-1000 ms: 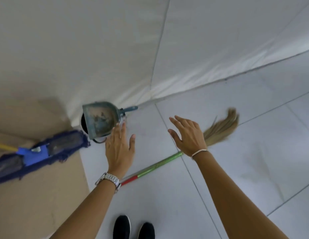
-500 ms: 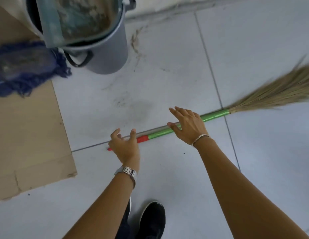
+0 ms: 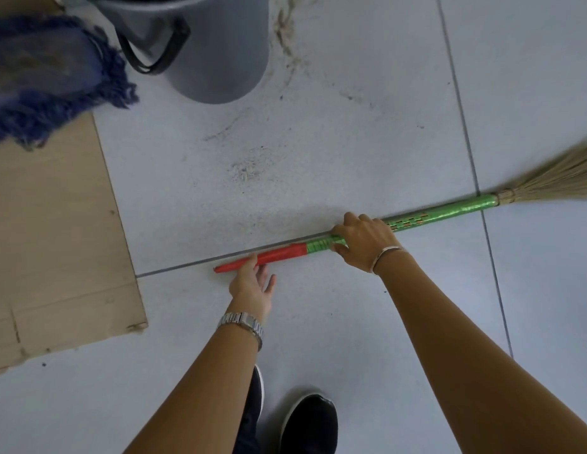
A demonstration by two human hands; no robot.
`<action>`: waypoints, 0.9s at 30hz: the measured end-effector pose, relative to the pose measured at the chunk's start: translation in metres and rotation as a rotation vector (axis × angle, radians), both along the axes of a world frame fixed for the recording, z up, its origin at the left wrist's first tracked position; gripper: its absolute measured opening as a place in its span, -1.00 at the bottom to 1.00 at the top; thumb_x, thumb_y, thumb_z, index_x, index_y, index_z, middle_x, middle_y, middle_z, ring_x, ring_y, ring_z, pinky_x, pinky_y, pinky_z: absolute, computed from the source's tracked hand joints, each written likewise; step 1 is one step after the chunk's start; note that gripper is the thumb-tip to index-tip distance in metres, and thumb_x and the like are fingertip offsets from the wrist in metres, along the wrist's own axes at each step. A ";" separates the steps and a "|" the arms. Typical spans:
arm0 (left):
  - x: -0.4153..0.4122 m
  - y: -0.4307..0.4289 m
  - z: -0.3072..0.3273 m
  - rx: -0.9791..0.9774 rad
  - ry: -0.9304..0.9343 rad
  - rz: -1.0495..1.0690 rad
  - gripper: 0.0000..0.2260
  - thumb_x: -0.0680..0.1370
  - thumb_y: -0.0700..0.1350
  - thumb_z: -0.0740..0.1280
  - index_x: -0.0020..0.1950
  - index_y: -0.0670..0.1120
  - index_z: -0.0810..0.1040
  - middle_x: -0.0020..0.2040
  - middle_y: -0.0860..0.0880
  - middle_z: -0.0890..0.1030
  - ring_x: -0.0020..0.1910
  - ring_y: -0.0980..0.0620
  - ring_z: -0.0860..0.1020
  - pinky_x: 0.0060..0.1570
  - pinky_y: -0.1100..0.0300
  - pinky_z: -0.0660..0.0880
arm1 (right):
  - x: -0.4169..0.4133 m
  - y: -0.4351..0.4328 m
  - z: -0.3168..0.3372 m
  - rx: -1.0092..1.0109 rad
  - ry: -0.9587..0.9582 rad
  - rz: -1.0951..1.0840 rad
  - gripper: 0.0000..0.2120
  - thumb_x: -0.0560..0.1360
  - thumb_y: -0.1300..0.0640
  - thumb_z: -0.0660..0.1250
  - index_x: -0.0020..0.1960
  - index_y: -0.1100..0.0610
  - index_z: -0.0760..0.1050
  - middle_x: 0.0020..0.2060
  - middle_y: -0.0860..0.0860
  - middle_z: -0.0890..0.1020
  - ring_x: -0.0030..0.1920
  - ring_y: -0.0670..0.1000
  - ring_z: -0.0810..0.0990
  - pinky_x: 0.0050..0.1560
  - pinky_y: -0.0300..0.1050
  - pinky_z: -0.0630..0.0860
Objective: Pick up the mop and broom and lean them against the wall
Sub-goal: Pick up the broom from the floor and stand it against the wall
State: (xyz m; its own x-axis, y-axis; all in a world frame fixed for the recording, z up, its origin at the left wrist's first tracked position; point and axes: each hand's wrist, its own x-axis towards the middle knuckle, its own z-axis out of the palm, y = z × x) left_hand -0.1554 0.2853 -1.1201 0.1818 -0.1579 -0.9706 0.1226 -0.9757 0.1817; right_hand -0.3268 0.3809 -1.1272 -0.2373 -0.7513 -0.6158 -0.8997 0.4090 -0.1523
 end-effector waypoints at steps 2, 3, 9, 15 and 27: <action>-0.005 -0.002 0.007 -0.045 0.044 0.090 -0.67 0.52 -0.23 0.33 0.27 -0.23 0.42 0.29 -0.17 0.48 0.28 -0.09 0.47 0.12 0.03 0.50 | -0.001 -0.005 0.008 -0.030 -0.008 -0.039 -0.64 0.54 -0.05 0.18 0.26 0.10 0.41 0.12 0.15 0.50 0.06 0.17 0.50 0.03 0.04 0.47; -0.008 -0.003 0.010 -0.082 0.052 0.124 -0.67 0.52 -0.24 0.33 0.27 -0.23 0.42 0.27 -0.18 0.50 0.28 -0.10 0.47 0.10 0.03 0.51 | -0.003 -0.008 0.013 -0.057 -0.014 -0.060 -0.65 0.54 -0.05 0.20 0.24 0.10 0.41 0.10 0.15 0.50 0.04 0.17 0.51 0.01 0.05 0.47; -0.019 -0.027 0.071 -0.338 0.098 0.228 -0.67 0.51 -0.28 0.33 0.18 0.00 0.35 0.01 -0.09 0.56 0.03 -0.02 0.58 0.00 -0.04 0.59 | -0.010 -0.040 0.073 -0.103 -0.151 -0.211 -0.73 0.52 -0.04 0.24 0.12 0.11 0.42 0.05 0.12 0.57 -0.02 0.19 0.56 -0.15 -0.05 0.39; -0.051 -0.106 0.214 -0.648 0.288 0.089 -0.79 0.53 -0.26 0.31 0.06 0.01 0.45 0.02 -0.05 0.56 0.09 -0.03 0.57 0.05 -0.10 0.58 | -0.036 -0.107 0.206 -0.217 -0.217 -0.270 -0.70 0.53 -0.03 0.22 0.21 0.06 0.42 0.08 0.12 0.54 0.04 0.19 0.55 -0.10 0.00 0.45; -0.131 -0.208 0.531 -1.186 0.696 -0.477 -0.74 0.48 -0.32 0.34 0.07 -0.01 0.52 -0.05 0.00 0.55 -0.05 0.06 0.64 -0.02 -0.06 0.61 | -0.081 -0.160 0.489 -0.654 -0.386 -0.607 -0.76 0.48 0.04 0.34 0.10 0.13 0.52 0.02 0.14 0.63 -0.06 0.07 0.59 -0.08 -0.12 0.48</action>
